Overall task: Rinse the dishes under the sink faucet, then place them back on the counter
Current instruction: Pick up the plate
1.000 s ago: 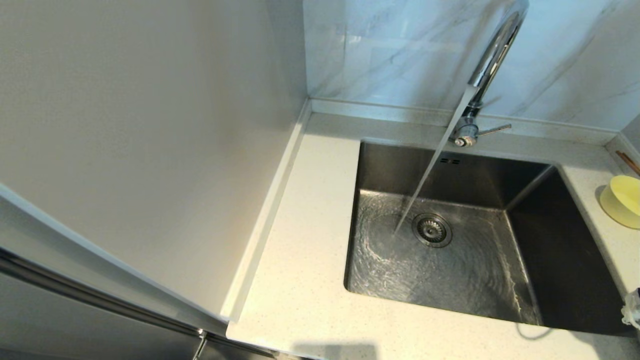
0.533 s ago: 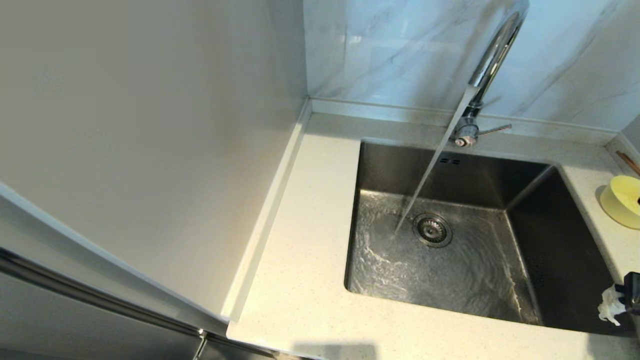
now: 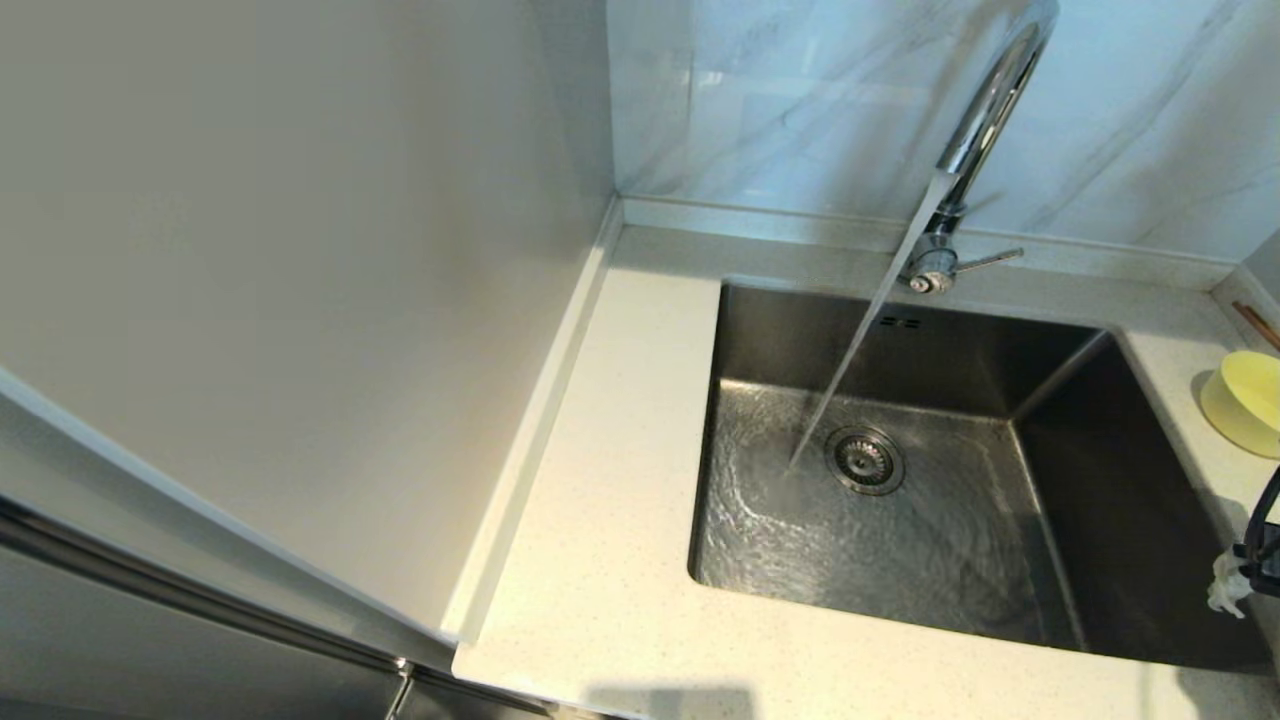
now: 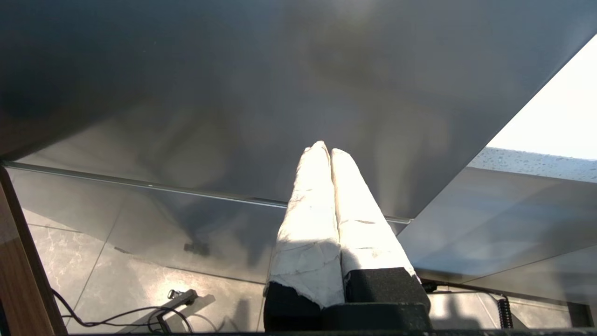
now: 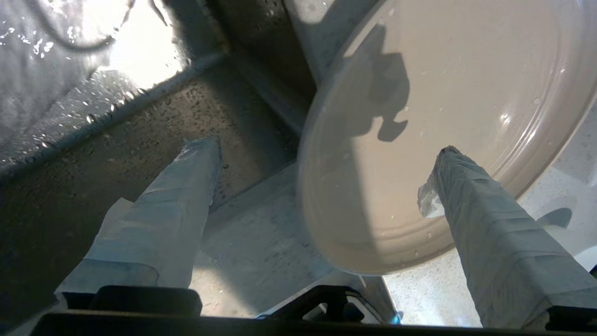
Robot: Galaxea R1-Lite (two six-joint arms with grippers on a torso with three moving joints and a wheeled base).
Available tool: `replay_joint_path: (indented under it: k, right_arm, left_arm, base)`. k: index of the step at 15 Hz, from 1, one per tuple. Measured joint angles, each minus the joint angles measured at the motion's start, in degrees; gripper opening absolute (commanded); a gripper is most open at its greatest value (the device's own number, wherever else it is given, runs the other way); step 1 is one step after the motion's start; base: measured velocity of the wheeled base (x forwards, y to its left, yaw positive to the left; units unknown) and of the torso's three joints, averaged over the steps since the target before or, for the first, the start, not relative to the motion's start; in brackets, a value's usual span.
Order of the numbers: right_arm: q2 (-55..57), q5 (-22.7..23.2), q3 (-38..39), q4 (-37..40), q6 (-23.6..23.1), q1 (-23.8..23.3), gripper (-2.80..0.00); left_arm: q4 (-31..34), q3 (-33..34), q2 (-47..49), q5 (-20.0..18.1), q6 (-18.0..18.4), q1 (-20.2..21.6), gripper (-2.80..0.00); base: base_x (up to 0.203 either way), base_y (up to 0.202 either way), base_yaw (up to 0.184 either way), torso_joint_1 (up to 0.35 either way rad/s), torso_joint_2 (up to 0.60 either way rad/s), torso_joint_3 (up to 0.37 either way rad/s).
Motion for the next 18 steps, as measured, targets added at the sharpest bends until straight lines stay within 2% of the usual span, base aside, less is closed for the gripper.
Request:
replay_joint_path:
  k: [3, 4, 7, 10, 13, 15, 18]
  right_arm:
    - [1.9, 0.4, -0.3, 0.0, -0.4, -1.2, 0.0]
    - [2.5, 0.4, -0.5, 0.0, -0.5, -1.3, -2.8]
    - [3.9, 0.4, -1.1, 0.0, -0.7, -1.4, -2.8]
    - [4.2, 0.4, -1.0, 0.1, -3.4, -1.5, -2.8]
    - [2.5, 0.8, -0.8, 0.6, -4.3, -1.4, -2.8]
    - [0.1, 1.7, -0.3, 2.9, -5.8, -1.4, -2.8]
    - [-5.0, 4.6, -0.3, 10.8, -6.9, -0.5, -2.8]
  left_arm:
    - [0.0, 0.0, 0.0, 0.0, 0.0, 0.0, -2.8]
    - [0.0, 0.0, 0.0, 0.0, 0.0, 0.0, -2.8]
    - [0.0, 0.0, 0.0, 0.0, 0.0, 0.0, -2.8]
    - [0.0, 0.0, 0.0, 0.0, 0.0, 0.0, -2.8]
    - [0.0, 0.0, 0.0, 0.0, 0.0, 0.0, -2.8]
    - [0.0, 0.0, 0.0, 0.0, 0.0, 0.0, -2.8]
    - [0.0, 0.0, 0.0, 0.0, 0.0, 0.0, -2.8]
  base:
    - [0.0, 0.0, 0.0, 0.0, 0.0, 0.0]
    - [0.0, 0.0, 0.0, 0.0, 0.0, 0.0]
    - [0.0, 0.0, 0.0, 0.0, 0.0, 0.0]
    - [0.0, 0.0, 0.0, 0.0, 0.0, 0.0]
    - [0.0, 0.0, 0.0, 0.0, 0.0, 0.0]
    - [0.0, 0.0, 0.0, 0.0, 0.0, 0.0]
    - [0.0, 0.0, 0.0, 0.0, 0.0, 0.0]
